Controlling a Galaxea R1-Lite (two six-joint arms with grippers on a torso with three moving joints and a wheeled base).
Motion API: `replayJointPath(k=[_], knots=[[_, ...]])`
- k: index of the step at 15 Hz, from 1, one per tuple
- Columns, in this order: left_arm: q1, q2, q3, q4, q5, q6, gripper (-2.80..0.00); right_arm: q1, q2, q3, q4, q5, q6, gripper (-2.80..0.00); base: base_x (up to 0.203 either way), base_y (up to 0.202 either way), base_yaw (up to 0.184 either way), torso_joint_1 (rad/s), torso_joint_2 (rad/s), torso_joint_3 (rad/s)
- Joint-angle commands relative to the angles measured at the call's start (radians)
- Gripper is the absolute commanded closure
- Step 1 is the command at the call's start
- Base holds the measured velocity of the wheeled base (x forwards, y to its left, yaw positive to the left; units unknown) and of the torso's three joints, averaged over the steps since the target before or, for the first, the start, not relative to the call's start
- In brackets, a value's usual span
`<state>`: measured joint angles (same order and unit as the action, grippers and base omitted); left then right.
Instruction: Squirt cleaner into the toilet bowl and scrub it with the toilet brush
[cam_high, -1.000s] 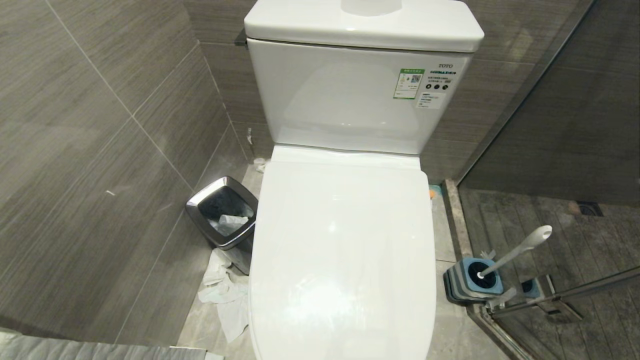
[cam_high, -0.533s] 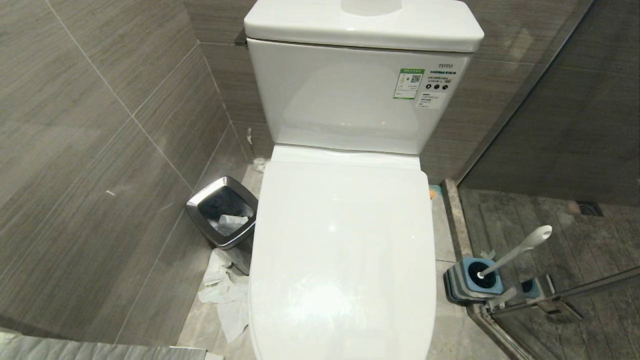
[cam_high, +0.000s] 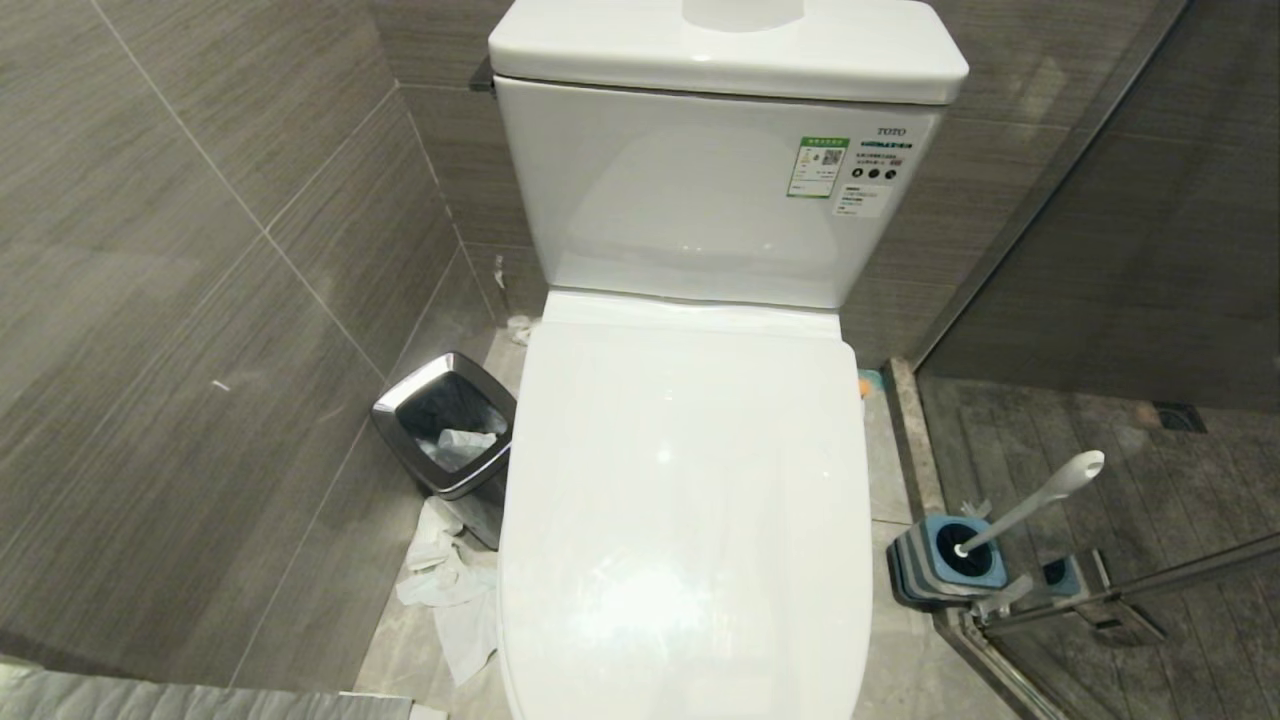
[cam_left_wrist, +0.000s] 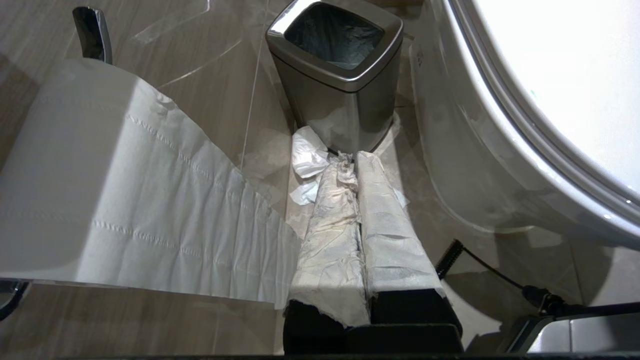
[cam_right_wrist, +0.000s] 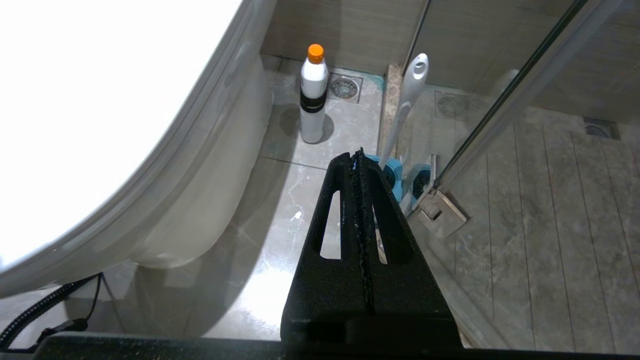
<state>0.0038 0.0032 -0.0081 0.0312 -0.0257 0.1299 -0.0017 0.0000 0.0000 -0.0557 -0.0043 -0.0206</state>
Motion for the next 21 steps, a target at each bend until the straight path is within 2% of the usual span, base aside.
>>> replayJointPath(k=[1,21], knots=[[0.001,-0.002,0.002,-0.009,0.003,-0.007,0.0,0.0,0.0,0.025,-0.001,0.0,-0.001,0.0,0.0,0.0,0.0,0.0,0.0,0.0],[0.001,-0.003,0.008,-0.031,0.004,-0.009,0.0,0.0,0.0,0.025,-0.001,0.0,-0.001,0.0,0.0,0.0,0.0,0.0,0.0,0.0]])
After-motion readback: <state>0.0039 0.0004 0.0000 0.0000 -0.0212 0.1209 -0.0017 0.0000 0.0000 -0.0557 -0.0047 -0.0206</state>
